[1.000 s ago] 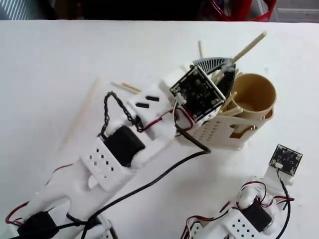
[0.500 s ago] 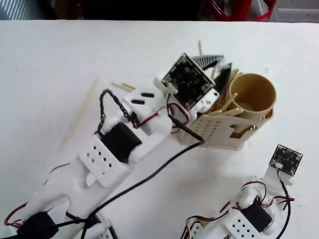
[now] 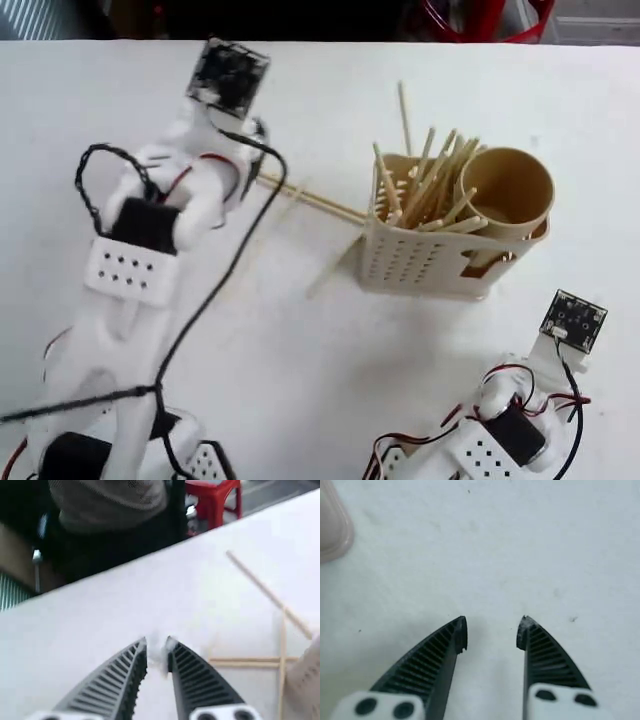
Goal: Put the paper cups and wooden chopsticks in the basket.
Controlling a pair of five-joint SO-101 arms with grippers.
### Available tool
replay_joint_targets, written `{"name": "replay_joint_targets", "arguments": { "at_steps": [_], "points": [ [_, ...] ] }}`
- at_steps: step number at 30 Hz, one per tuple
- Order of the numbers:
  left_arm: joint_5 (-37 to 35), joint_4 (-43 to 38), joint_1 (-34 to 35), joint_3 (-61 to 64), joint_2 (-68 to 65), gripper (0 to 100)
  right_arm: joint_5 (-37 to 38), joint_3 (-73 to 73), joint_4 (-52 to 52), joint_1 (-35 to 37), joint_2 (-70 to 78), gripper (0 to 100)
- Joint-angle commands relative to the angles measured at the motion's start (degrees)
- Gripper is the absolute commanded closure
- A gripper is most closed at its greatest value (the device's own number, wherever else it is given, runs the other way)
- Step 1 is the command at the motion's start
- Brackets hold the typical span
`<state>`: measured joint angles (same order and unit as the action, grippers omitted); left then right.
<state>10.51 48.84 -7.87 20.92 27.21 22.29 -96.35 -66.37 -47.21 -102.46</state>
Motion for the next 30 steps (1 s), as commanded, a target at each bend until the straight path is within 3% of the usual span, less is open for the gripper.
{"name": "replay_joint_targets", "arguments": {
  "at_steps": [1,4,7,16,30],
  "points": [
    [2.90,-2.90,4.88,8.53,-4.53,86,0.09,-0.53,0.92,0.57,-0.22,82.4],
    [4.04,-6.42,2.51,10.99,-13.67,82,0.09,-0.53,0.92,0.57,-0.22,82.4],
    [6.24,-6.42,-0.57,7.03,-24.31,84,0.09,-0.53,0.92,0.48,-0.22,82.3],
    [7.03,9.85,-0.04,-16.79,-50.15,86,0.09,-0.53,0.92,0.13,-0.22,82.5],
    [7.21,15.03,0.84,-22.95,-56.04,90,0.09,-0.53,0.92,0.13,-0.22,82.5]
  ]
}}
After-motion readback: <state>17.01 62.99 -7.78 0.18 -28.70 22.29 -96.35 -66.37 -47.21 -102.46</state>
